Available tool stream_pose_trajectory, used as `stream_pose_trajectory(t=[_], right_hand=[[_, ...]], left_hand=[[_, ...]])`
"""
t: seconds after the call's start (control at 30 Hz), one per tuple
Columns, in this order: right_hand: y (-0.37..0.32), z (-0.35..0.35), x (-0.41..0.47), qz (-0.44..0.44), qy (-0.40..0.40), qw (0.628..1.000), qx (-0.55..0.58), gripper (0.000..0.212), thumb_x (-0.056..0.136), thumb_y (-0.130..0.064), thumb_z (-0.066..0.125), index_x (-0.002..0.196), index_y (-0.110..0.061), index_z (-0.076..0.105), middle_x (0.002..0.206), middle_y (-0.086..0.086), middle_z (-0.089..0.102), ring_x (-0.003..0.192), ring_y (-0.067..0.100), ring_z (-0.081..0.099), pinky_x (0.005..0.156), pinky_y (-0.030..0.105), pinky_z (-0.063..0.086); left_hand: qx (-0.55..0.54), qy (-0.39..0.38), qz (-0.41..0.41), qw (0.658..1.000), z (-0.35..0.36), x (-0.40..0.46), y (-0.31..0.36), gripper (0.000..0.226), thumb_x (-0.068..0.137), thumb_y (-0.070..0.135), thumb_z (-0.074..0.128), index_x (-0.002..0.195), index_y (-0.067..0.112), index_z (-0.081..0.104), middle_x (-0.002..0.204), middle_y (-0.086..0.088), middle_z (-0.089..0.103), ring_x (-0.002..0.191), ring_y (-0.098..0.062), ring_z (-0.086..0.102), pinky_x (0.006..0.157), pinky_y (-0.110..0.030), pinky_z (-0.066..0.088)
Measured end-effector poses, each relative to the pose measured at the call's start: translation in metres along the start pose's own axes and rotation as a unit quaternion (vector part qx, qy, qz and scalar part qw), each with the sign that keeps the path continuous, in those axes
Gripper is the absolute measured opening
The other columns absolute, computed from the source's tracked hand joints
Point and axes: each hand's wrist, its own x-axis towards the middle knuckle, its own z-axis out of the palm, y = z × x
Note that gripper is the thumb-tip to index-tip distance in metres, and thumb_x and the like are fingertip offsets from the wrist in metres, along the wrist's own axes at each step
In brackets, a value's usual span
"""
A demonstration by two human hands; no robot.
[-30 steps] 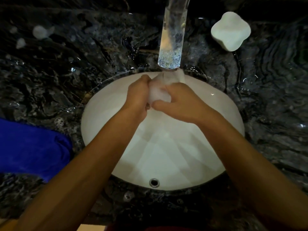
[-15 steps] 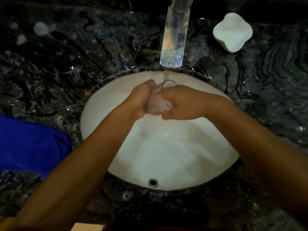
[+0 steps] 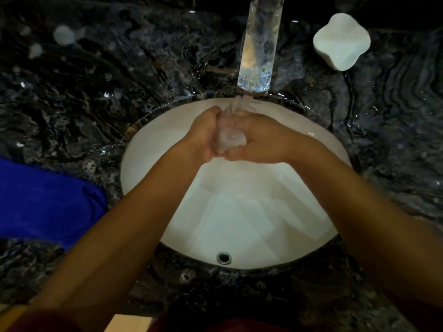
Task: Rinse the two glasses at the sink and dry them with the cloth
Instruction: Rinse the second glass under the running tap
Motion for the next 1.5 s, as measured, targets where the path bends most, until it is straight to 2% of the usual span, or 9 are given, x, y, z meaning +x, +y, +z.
stream_pose_trajectory(t=[0.37,0.5,0.67,0.83,0.97,1.13,1.27,1.37,1.5], right_hand=[[-0.013,-0.012,0.01,0.027,-0.063,0.998,0.01,0.04,0.077,-0.047,0.067,0.103,-0.017,0.074,0.104,0.003,0.075,0.098,0.021,0.07,0.09,0.045,0.057],[-0.017,-0.007,0.006,0.007,-0.022,1.0,0.007,0.06,0.072,-0.056,0.064,0.113,-0.012,0.066,0.109,0.007,0.071,0.1,0.026,0.068,0.089,0.044,0.056],[-0.007,-0.011,0.001,-0.02,0.046,0.996,0.075,0.034,0.09,-0.022,0.074,0.104,0.008,0.067,0.106,0.021,0.068,0.09,0.016,0.064,0.088,0.027,0.055],[-0.002,0.002,0.009,0.016,0.049,0.995,0.083,0.025,0.08,-0.029,0.075,0.091,-0.007,0.07,0.098,0.008,0.073,0.092,0.027,0.071,0.083,0.046,0.058],[-0.012,0.006,0.008,0.03,0.047,0.996,0.072,0.036,0.088,-0.023,0.075,0.118,-0.006,0.068,0.113,0.009,0.071,0.104,0.024,0.066,0.091,0.039,0.054],[-0.007,0.006,0.005,0.048,0.112,0.977,0.176,0.038,0.085,-0.039,0.071,0.108,-0.009,0.072,0.111,0.005,0.072,0.103,0.021,0.068,0.093,0.042,0.054],[-0.015,0.014,0.014,0.068,0.076,0.994,0.026,0.046,0.08,-0.044,0.067,0.105,-0.006,0.07,0.1,0.01,0.072,0.089,0.027,0.067,0.08,0.041,0.057],[-0.005,0.012,0.01,0.067,0.172,0.955,0.234,0.027,0.083,-0.035,0.07,0.077,-0.009,0.074,0.078,0.006,0.073,0.072,0.017,0.067,0.069,0.032,0.054],[0.003,0.029,0.004,0.153,0.254,0.84,0.454,0.024,0.09,-0.033,0.073,0.075,-0.014,0.076,0.065,0.002,0.07,0.055,0.011,0.061,0.061,0.029,0.047]], left_hand=[[0.016,0.005,-0.014,1.0,-0.008,0.01,-0.001,0.033,0.105,0.031,0.034,0.096,0.013,0.061,0.058,-0.002,0.066,0.062,-0.021,0.061,0.047,-0.023,0.049],[0.004,0.016,0.003,1.0,-0.009,0.014,0.0,0.039,0.108,0.032,0.033,0.086,0.016,0.061,0.054,0.002,0.066,0.056,-0.014,0.063,0.045,-0.018,0.049],[0.024,0.002,0.013,1.0,-0.009,0.015,0.008,0.036,0.107,0.029,0.031,0.111,0.013,0.063,0.06,-0.001,0.069,0.053,-0.019,0.067,0.045,-0.027,0.053],[0.052,0.001,0.013,0.999,-0.011,0.012,0.006,0.039,0.108,0.036,0.032,0.097,0.017,0.065,0.066,-0.001,0.072,0.061,-0.017,0.068,0.05,-0.024,0.053],[0.019,0.005,0.028,0.999,-0.009,0.016,0.007,0.04,0.108,0.03,0.034,0.089,0.016,0.066,0.068,-0.004,0.07,0.068,-0.018,0.069,0.056,-0.024,0.057],[0.062,-0.001,0.024,0.998,-0.017,0.012,0.004,0.036,0.104,0.03,0.036,0.088,0.016,0.066,0.06,0.0,0.07,0.056,-0.018,0.066,0.049,-0.024,0.053],[0.036,-0.045,0.019,0.998,-0.016,0.007,0.001,0.042,0.106,0.029,0.033,0.082,0.016,0.065,0.059,0.001,0.068,0.054,-0.013,0.066,0.049,-0.023,0.053],[0.09,-0.093,0.044,0.991,-0.023,0.0,0.0,0.037,0.104,0.03,0.038,0.115,0.012,0.068,0.09,-0.009,0.077,0.082,-0.026,0.074,0.064,-0.041,0.062],[0.142,-0.185,0.089,0.968,-0.025,-0.012,0.002,0.043,0.104,0.046,0.047,0.128,0.015,0.065,0.105,-0.012,0.077,0.083,-0.031,0.074,0.069,-0.042,0.063]])
